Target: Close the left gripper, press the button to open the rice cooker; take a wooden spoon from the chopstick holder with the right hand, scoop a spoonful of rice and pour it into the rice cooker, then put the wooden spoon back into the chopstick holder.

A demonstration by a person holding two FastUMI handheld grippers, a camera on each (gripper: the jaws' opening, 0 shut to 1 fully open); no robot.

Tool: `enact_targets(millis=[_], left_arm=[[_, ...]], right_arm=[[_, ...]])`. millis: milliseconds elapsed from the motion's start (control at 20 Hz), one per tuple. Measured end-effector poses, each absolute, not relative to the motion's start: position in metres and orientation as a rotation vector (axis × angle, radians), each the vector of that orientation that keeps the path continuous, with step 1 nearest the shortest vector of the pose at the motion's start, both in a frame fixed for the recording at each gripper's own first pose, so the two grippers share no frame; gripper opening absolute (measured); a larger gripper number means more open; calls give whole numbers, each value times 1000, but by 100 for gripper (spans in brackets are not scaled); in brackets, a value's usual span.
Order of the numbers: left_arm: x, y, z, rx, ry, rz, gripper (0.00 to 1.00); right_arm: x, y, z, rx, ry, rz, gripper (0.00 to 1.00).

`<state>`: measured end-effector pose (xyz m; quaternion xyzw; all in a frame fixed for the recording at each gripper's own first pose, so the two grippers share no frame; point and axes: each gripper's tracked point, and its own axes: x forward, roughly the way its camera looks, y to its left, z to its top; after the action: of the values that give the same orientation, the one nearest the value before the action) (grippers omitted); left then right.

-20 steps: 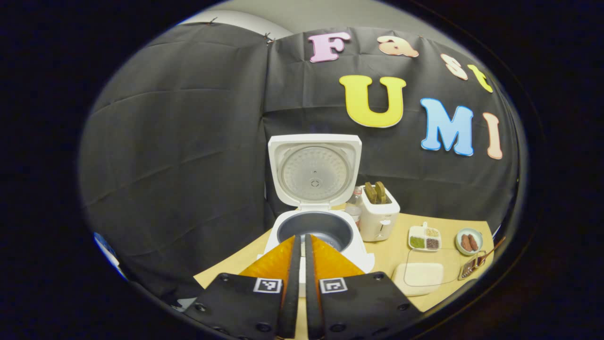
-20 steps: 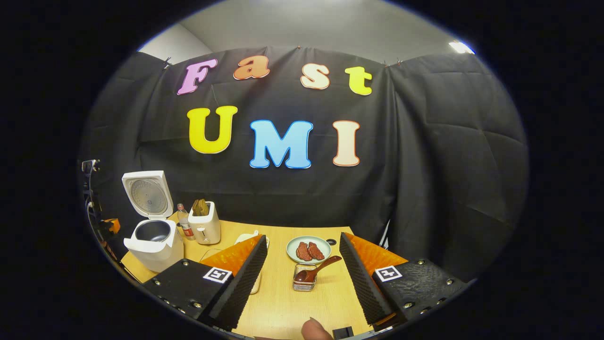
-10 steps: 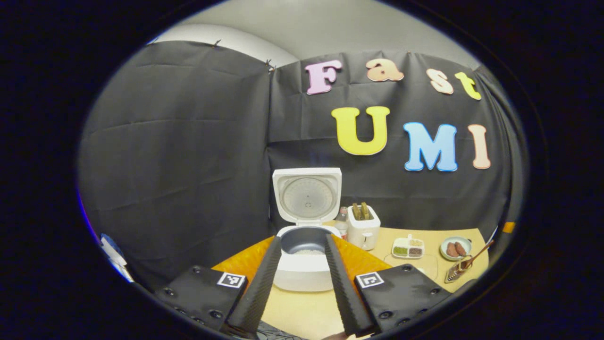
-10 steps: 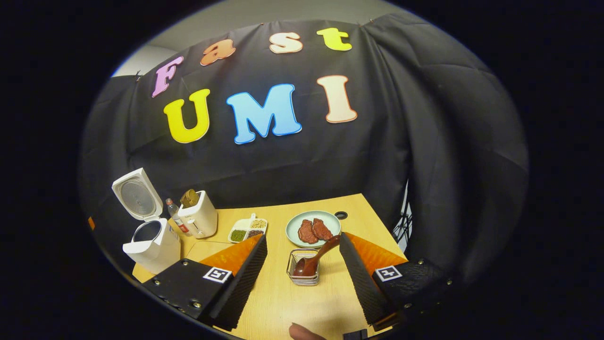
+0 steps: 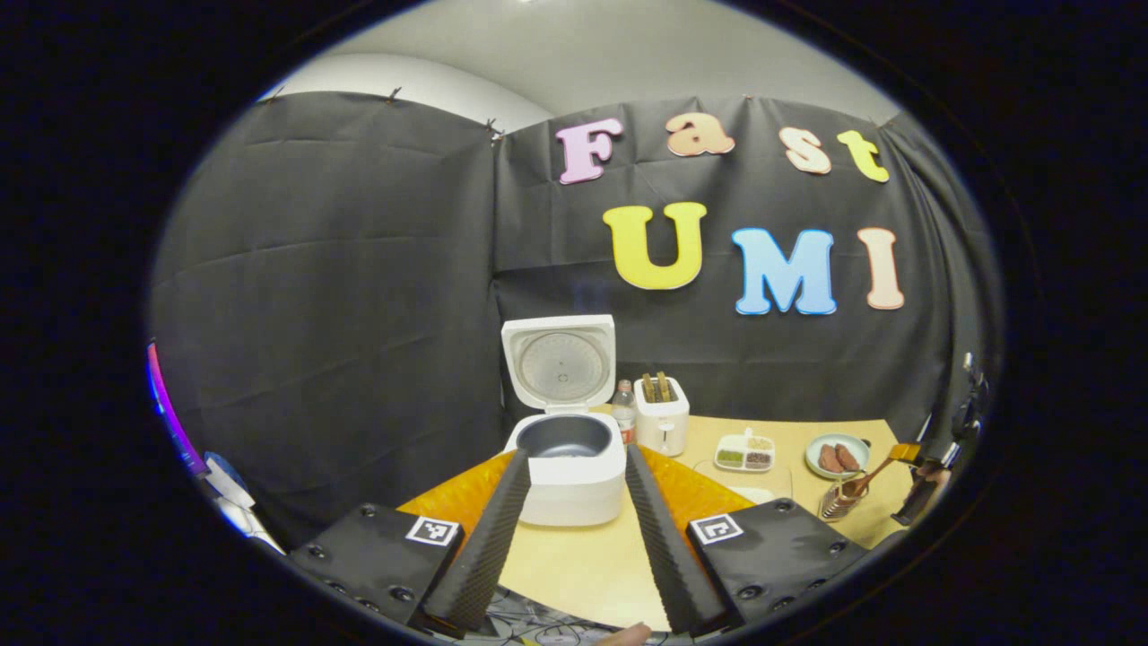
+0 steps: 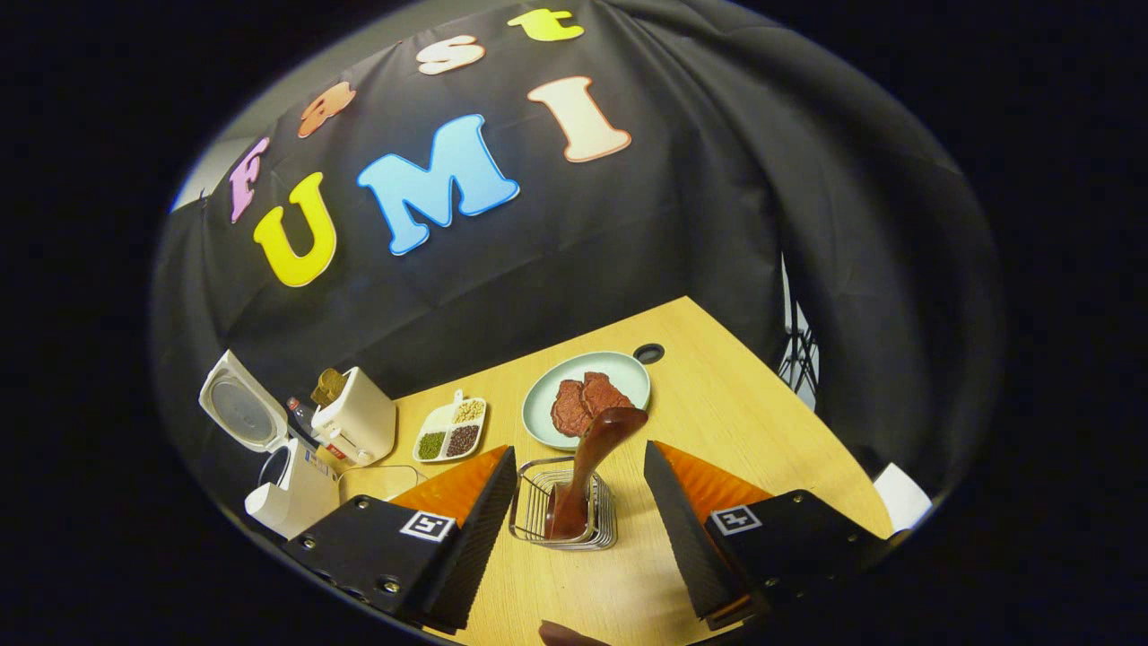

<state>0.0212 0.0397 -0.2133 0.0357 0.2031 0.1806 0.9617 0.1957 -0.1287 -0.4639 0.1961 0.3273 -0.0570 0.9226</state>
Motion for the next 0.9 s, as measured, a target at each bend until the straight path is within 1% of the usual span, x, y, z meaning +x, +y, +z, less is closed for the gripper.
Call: enact_targets(millis=[50, 150, 300, 350, 400, 450, 500, 600, 650, 700, 750, 900], left_arm=[[19, 37, -214, 79, 418, 357, 79], [15, 32, -218, 86, 435, 346, 79], [10, 28, -225, 88, 460, 334, 79], [8, 28, -228, 90, 467, 333, 79], [8, 27, -229, 91, 471, 331, 79], [8, 27, -229, 92, 472, 331, 78], [9, 27, -229, 91, 472, 331, 78], [8, 27, -230, 90, 474, 330, 79], [8, 26, -230, 93, 473, 329, 79], [7, 26, -228, 96, 471, 327, 79], [7, 24, -227, 102, 467, 324, 79], [4, 23, -223, 110, 462, 317, 79]], right_arm=[[200, -133, -475, 419, 690, -132, 82], [205, -135, -485, 459, 693, -134, 66], [216, -130, -495, 526, 704, -112, 66], [219, -129, -501, 538, 711, -115, 65], [228, -140, -497, 540, 717, -143, 66], [219, -139, -506, 543, 725, -156, 31], [223, -134, -509, 552, 726, -147, 28], [224, -120, -505, 571, 734, -112, 28], [231, -123, -511, 562, 737, -131, 28], [227, -116, -511, 581, 737, -128, 21], [226, -114, -503, 598, 735, -127, 17], [222, -110, -494, 605, 725, -125, 17]])
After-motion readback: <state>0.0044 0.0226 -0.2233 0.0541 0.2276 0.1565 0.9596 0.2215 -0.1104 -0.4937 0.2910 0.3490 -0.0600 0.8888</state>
